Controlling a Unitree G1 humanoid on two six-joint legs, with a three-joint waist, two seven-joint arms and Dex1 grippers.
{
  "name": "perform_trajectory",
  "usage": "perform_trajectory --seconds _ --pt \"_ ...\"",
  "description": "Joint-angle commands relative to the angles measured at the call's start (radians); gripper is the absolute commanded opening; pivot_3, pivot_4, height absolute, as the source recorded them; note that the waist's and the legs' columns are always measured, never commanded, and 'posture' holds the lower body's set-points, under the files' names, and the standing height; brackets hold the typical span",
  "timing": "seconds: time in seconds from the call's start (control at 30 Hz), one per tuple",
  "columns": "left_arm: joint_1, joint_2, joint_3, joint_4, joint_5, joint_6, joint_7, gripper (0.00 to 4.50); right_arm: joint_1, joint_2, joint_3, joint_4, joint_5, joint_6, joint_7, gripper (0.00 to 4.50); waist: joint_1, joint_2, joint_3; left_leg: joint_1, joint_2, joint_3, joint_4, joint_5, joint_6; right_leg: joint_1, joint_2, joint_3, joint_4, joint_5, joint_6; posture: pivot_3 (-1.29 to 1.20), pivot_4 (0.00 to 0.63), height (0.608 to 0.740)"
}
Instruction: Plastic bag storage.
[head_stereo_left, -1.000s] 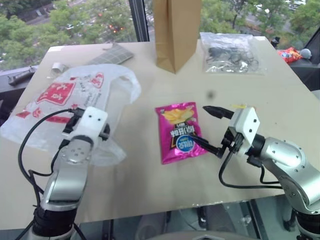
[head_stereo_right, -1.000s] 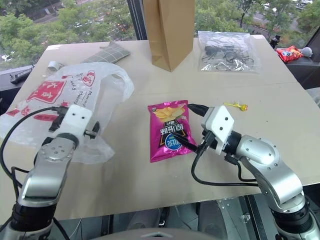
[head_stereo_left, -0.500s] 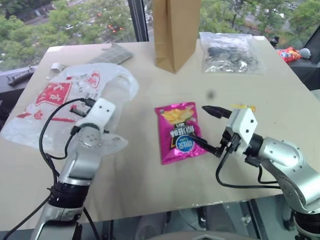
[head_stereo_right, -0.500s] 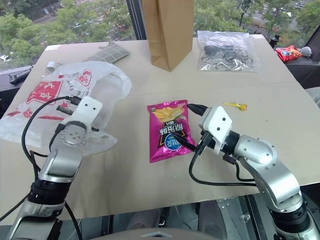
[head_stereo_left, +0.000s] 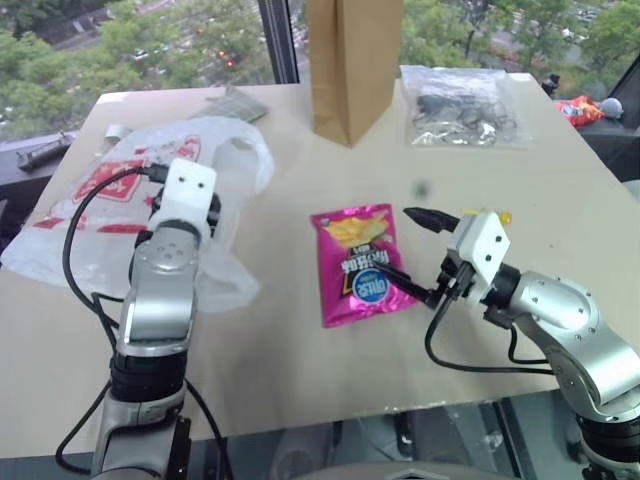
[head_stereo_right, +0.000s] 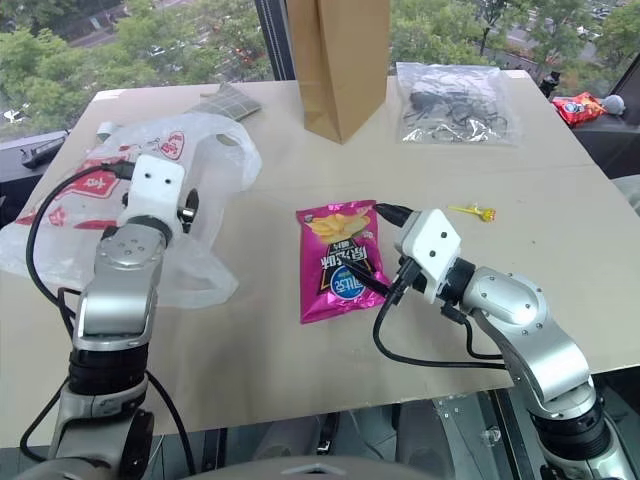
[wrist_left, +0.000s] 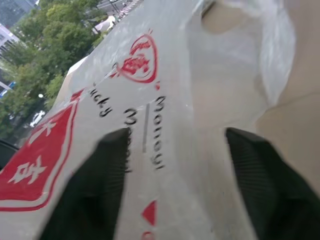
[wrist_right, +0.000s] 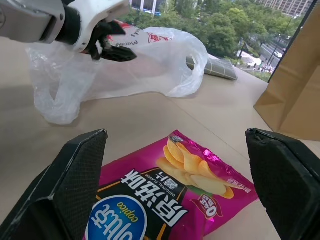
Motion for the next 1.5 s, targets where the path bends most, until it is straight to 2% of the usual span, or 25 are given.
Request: perform_trajectory --seconds 0.03,0.33,0.43,0.63,0.9,1.07,1.23,1.5 --pt "-0.021 -0.003 -0.025 0.041 0.057 0.034 0.048 3.64 -0.011 -0.002 -0.013 -0.017 0.004 -0.027 0.008 4.5 -0.003 0.0 0.0 0.0 0.0 0.0 0.001 0.0 0.0 0.0 0.0 0.0 0.001 0.0 0.0 0.0 0.15 0.74" --pt "-0.047 -0.02 -0.066 0.261 0.106 -0.04 0.124 3.64 -0.008 -0.022 -0.031 -0.026 0.004 -0.03 0.02 4.5 -0.005 0.0 0.0 0.001 0.0 0.001 0.004 0.0 0.0 0.0 0.001 0.001 0.005 0.0 0.0 0.0 0.15 0.74" --pt "-0.046 -0.001 -0.058 0.284 0.103 -0.102 0.118 2.88 0.004 -0.021 -0.029 -0.038 0.0 -0.03 0.012 4.5 -0.005 0.0 0.0 0.001 0.0 0.0 0.004 0.0 0.0 0.0 0.0 0.001 0.005 0.0 0.0 0.0 0.15 0.74" --pt "-0.026 0.046 -0.011 0.258 0.077 -0.197 0.082 0.09 0.015 -0.019 -0.027 -0.04 -0.003 -0.032 0.008 4.5 -0.005 0.0 0.0 0.0 0.0 0.0 0.004 0.0 0.0 -0.001 0.0 0.001 0.005 0.0 0.0 0.0 0.15 0.74" --pt "-0.052 0.101 0.092 0.142 -0.049 -0.295 -0.063 0.04 0.0 -0.01 -0.005 -0.015 -0.026 -0.016 -0.009 4.5 -0.005 0.0 0.0 0.0 0.0 0.0 0.004 0.0 0.0 -0.001 -0.001 0.001 0.005 0.0 0.0 0.0 0.15 0.74" --pt "-0.104 0.105 0.11 0.073 -0.182 -0.257 -0.205 0.04 -0.005 -0.013 0.008 0.035 -0.017 0.129 -0.046 4.5 0.0 -0.001 0.0 0.0 0.0 0.0 0.004 0.0 0.0 -0.001 -0.001 0.001 0.005 0.0 0.0 0.0 0.15 0.74" --pt "-0.132 0.108 0.097 0.023 -0.299 -0.193 -0.32 0.04 -0.043 0.053 -0.038 0.1 0.08 0.357 -0.111 4.5 -0.009 0.0 0.0 0.0 0.0 0.001 0.004 0.0 0.0 -0.001 -0.001 0.001 0.005 0.0 0.0 0.0 0.15 0.74" --pt "-0.166 0.108 0.073 0.034 -0.346 -0.144 -0.335 0.04 -0.157 0.229 -0.119 0.243 0.235 0.62 -0.189 4.5 -0.026 0.0 0.0 0.0 0.0 0.001 0.004 0.0 0.0 -0.001 0.0 0.002 0.005 0.0 0.0 0.0 0.15 0.74"
